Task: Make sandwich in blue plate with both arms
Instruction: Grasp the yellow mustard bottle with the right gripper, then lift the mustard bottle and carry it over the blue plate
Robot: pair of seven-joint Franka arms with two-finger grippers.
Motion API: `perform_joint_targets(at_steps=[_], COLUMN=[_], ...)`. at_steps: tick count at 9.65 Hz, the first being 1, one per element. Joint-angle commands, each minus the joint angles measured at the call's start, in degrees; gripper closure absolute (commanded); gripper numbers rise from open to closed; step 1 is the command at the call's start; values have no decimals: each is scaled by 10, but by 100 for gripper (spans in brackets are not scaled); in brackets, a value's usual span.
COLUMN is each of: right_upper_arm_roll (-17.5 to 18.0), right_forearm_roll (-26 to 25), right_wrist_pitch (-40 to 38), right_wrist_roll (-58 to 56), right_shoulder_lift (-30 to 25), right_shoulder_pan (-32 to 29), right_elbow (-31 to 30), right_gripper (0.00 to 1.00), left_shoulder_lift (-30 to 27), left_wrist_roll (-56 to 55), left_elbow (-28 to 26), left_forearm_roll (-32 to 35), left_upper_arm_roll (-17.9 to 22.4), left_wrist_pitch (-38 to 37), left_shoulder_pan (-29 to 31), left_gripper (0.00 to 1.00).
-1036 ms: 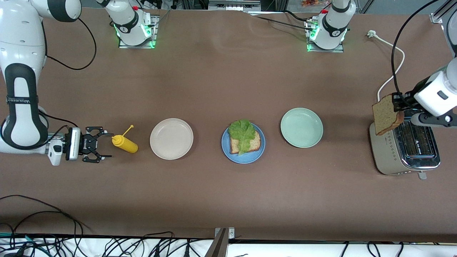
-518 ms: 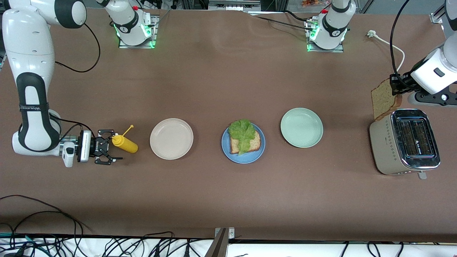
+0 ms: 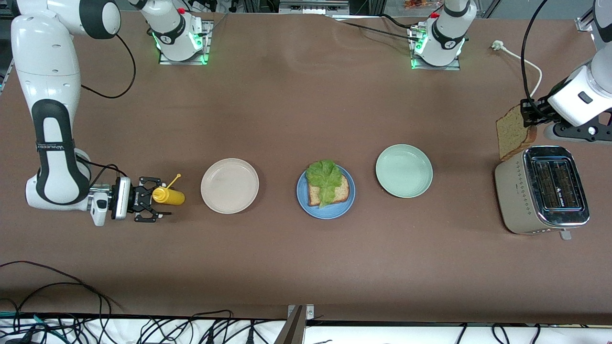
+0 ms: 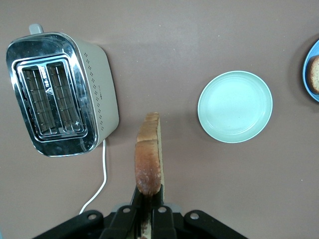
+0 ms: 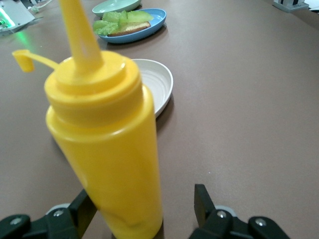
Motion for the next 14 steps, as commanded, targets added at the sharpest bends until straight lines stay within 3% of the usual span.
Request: perform_joint_targets(at_steps=[1,2,3,5,8,11,14], right_upper_arm_roll=[-1,-1,-2,-4,-32,-108,-228], right_forearm_roll=[16,16,16,7,-45,-98,-156], right_wrist_pitch=[20,24,28,30,44,44,44], right_wrist_roll=[-9,-9,-1,39,158,285,455], right_shoulder_lift=[-2,-3,-4,-12,-55,-103,-121], right_shoulder_pan=[8,10,12,24,76,179,345], right_elbow=[-4,-3,-3,2,1,-10,-8], right_gripper=[70,92,100,100,100,100,100], left_shoulder_lift=[-12,-12,-12,-12,-12,-12,-11], left_wrist_roll=[11,10,10,11,11,11,11], left_elbow=[-9,-9,-9,-9,-7,-7,-7], left_forearm_roll=[17,17,17,17,17,17,20], left_upper_arm_roll=[0,0,0,-1,0,0,-1], left_wrist_pitch=[5,5,5,5,4,4,4], left_shoulder_pan=[-1,-1,-2,-3,-4,-4,-5], left_gripper=[100,100,100,100,100,100,100])
